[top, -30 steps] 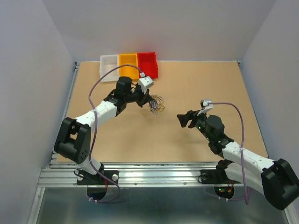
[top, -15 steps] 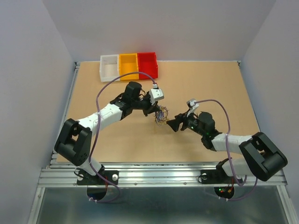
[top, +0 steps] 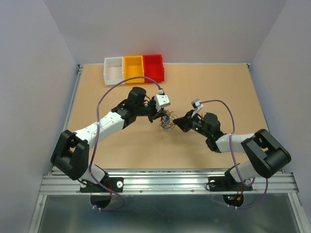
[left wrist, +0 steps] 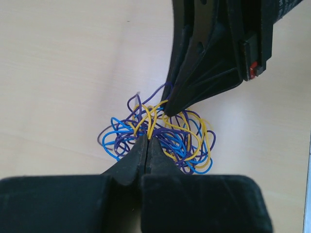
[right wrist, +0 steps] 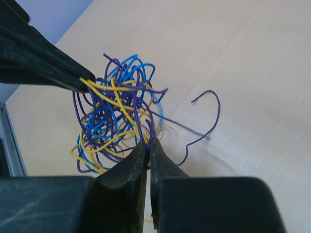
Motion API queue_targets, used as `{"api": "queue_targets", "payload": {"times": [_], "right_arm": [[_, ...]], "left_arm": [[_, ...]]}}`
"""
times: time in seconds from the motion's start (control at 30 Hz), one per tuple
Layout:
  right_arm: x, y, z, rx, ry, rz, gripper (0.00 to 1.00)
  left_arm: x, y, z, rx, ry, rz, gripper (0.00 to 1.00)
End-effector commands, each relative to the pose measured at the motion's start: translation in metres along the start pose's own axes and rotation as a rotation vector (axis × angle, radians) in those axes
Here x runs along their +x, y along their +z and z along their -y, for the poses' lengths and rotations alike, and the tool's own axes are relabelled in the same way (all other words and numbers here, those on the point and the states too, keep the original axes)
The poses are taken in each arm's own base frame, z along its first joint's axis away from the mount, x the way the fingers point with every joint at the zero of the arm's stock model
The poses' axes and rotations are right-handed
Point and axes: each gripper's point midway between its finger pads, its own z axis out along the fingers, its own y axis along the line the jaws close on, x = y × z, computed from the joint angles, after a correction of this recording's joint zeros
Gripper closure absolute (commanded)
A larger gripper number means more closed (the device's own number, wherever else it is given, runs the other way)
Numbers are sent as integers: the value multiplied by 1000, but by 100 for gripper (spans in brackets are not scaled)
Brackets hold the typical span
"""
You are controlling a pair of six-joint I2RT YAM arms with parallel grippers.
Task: Untangle the cables
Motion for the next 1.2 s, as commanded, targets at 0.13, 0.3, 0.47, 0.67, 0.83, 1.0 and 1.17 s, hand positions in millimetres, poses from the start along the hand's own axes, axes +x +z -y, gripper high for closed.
{"api": "queue_targets", "payload": {"times": [0.13,0.3,0.47,0.67,0.83,1.0,1.17], "right_arm": [[-44,-8,31,249,13,144,99],[-56,-35,62,473,75,244,99],[-74,-67,67,559,121,370,100],[-72,-127,110,908,200,479,100],[-77,-173,123,1108,218,567,100],[-82,-165,96,902,178,546,97],[-88,-117,20,394,-35,428,22]], "left_arm": [[-58,-73,-68,-493,11,235,100],[-42,-134,-135,-996,-126,220,93],[-29,-162,-160,-1204,-190,180,92],[-23,-208,-176,-1386,-260,227,84],[-31,-213,-171,-1364,-254,269,84],[-45,-164,-150,-1051,-157,293,92],[-64,-112,-97,-648,-44,317,92]]}}
